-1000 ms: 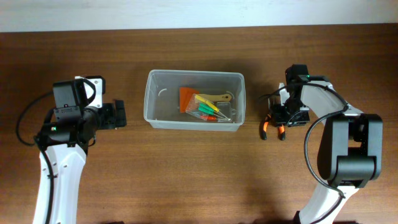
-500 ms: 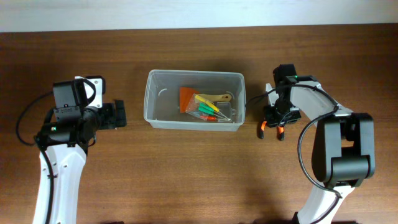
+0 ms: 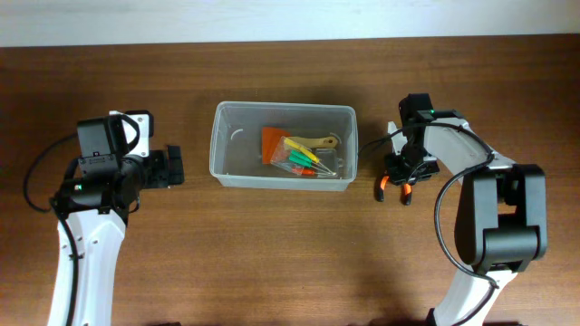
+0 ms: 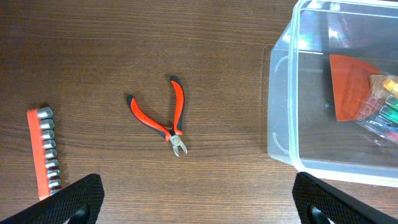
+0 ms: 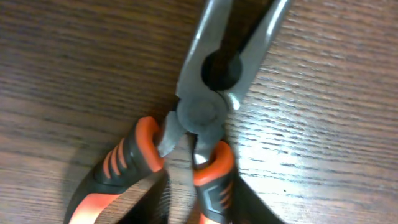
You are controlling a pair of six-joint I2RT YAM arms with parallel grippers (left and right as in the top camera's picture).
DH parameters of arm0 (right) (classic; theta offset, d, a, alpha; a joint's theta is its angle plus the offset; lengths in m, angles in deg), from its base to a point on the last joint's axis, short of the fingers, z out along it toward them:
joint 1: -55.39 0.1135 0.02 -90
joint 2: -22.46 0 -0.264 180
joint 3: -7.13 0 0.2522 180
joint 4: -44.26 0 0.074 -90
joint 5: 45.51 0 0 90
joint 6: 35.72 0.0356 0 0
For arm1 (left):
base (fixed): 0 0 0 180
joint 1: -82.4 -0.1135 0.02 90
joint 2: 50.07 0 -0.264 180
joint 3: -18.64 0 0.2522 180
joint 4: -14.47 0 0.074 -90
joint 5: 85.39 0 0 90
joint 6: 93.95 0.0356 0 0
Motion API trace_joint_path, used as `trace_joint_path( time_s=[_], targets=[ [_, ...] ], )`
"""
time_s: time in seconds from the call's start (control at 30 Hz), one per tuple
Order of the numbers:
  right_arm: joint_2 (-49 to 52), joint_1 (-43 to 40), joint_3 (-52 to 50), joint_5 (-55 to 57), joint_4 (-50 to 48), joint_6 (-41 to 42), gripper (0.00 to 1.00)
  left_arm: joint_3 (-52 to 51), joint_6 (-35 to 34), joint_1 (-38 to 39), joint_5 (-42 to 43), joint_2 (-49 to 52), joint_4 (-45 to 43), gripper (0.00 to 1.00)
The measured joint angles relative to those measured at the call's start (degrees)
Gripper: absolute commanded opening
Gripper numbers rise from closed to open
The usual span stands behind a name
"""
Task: Pack container
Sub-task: 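Lower right gripper and close on the pliers' handles, then lift the pliers, carry into the container and open right gripper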
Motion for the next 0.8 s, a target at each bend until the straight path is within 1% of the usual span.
trace_joint_path(
  time_s=[0.17,0.33,0.53,0.6,0.7,0.8],
  targets=[
    [0.0,0.0,0.0,0.2,0.0,-0.3,0.17,0.0,0.0,0.0,0.0,0.0,0.0,0.99],
    [0.0,0.0,0.0,0.2,0.0,-0.2,0.16,0.0,0.0,0.0,0.0,0.0,0.0,0.99],
    [0.0,-0.3,0.2,2.0,-0.2,1.5,0.05,0.0,0.0,0.0,0.0,0.0,0.0,0.99],
    [0.0,-0.8,0.9,2.5,1.0,2.2,0.04,0.0,0.0,0.0,0.0,0.0,0.0,0.99],
    [0.0,-1.9,3.9,3.6,4.7,2.7,0.04,0.0,0.0,0.0,0.0,0.0,0.0,0.99],
    [-0.1,-2.6,9.6,4.3,8.7,2.9,0.04,0.0,0.0,0.0,0.0,0.0,0.0,0.99]
  ],
)
